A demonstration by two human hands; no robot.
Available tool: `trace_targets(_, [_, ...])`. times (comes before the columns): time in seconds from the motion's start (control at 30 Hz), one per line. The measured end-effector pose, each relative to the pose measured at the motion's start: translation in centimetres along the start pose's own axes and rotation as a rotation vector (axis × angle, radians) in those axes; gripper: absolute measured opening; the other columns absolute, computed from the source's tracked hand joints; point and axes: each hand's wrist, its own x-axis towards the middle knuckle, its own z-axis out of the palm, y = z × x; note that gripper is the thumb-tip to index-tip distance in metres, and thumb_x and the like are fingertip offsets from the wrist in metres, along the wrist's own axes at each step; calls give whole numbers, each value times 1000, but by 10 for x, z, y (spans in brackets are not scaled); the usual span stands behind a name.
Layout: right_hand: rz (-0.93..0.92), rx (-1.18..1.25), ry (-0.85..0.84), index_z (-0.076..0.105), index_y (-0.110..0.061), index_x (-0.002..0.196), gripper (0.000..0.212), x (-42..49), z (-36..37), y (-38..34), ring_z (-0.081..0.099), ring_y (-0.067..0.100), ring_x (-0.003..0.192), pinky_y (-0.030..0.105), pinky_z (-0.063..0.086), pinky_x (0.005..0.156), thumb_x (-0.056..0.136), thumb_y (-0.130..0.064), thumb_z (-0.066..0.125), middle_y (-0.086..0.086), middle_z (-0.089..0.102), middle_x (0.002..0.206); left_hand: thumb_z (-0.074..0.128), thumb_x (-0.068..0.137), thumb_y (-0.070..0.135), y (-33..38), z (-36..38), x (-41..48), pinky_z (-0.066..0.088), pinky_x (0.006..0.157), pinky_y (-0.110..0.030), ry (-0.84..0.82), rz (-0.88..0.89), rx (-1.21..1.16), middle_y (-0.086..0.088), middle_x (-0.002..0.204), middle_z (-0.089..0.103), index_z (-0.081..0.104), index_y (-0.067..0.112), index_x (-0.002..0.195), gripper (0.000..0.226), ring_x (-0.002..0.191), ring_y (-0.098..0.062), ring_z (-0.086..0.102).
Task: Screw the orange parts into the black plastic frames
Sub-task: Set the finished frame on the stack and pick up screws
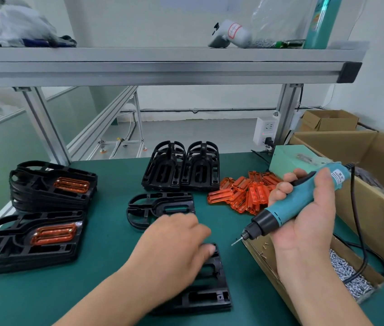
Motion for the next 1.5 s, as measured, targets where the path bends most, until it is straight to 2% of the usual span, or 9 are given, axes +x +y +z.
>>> trace_targets(0.1, [-3, 53, 24, 60, -17, 101, 30, 4, -1, 1, 55, 9, 62, 19, 51, 58, 106, -47, 59, -1, 63, 84, 43, 102, 51, -7, 1, 35, 48, 91, -39, 50, -92, 70, 7, 109, 60, 62, 29, 120, 34, 107, -21, 58])
trace_targets(0.23, [7, 78, 1, 64, -17, 100, 32, 8, -3, 4, 58, 9, 61, 20, 52, 56, 105, -48, 62, 0, 65, 84, 53, 104, 41, -8, 12, 82, 47, 82, -39, 56, -159, 158, 0, 108, 62, 62, 21, 116, 25, 102, -25, 61])
trace_targets(0.33, [16, 73, 14, 65, -16, 97, 33, 10, -2, 5, 58, 10, 58, 20, 52, 53, 106, -48, 60, 0, 66, 80, 56, 104, 33, -5, 25, 106, 39, 73, -36, 41, -190, 194, -3, 107, 62, 62, 19, 113, 17, 98, -25, 61])
trace_targets(0.43, [33, 82, 20, 65, -16, 94, 34, 11, 0, 6, 58, 10, 54, 20, 51, 50, 106, -47, 59, 0, 66, 77, 60, 101, 27, -3, 37, 119, 36, 70, -36, 9, -216, 220, -3, 108, 61, 62, 20, 115, 15, 98, -26, 61])
trace_targets(0.73, [45, 71, -5, 64, -16, 96, 33, 12, 0, 7, 58, 11, 53, 21, 51, 48, 106, -47, 58, 0, 66, 76, 64, 99, 24, -5, 55, 126, 37, 68, -36, -6, -241, 226, -5, 109, 63, 61, 19, 113, 16, 99, -27, 63])
trace_targets(0.97, [39, 73, -5, 65, -16, 93, 34, 13, -1, 6, 58, 11, 53, 21, 50, 49, 106, -47, 58, 1, 66, 76, 58, 101, 31, -2, 40, 112, 41, 69, -35, -66, -154, 169, -6, 105, 66, 58, 17, 104, 14, 97, -31, 65])
trace_targets(1.1, [34, 59, -18, 63, -16, 100, 31, 11, -2, 7, 58, 10, 57, 21, 51, 52, 105, -47, 61, 1, 65, 80, 53, 97, 36, -1, 18, 80, 43, 67, -36, -46, -143, 70, 2, 97, 57, 46, 22, 95, 16, 89, -27, 62])
trace_targets(1.3, [20, 18, -28, 61, -15, 103, 31, 6, -3, 10, 57, 10, 62, 21, 51, 57, 104, -46, 63, 1, 65, 84, 61, 89, 41, -17, -8, 6, 48, 86, -26, 5, -134, -206, 19, 108, 55, 54, 36, 113, 25, 97, -4, 57])
trace_targets(1.5, [1, -15, -55, 61, -16, 102, 30, 0, -3, 12, 57, 11, 63, 21, 51, 58, 105, -45, 63, 1, 65, 84, 69, 88, 38, -20, -6, -44, 43, 94, -15, -19, -49, -313, 24, 114, 50, 62, 35, 122, 35, 105, 3, 53])
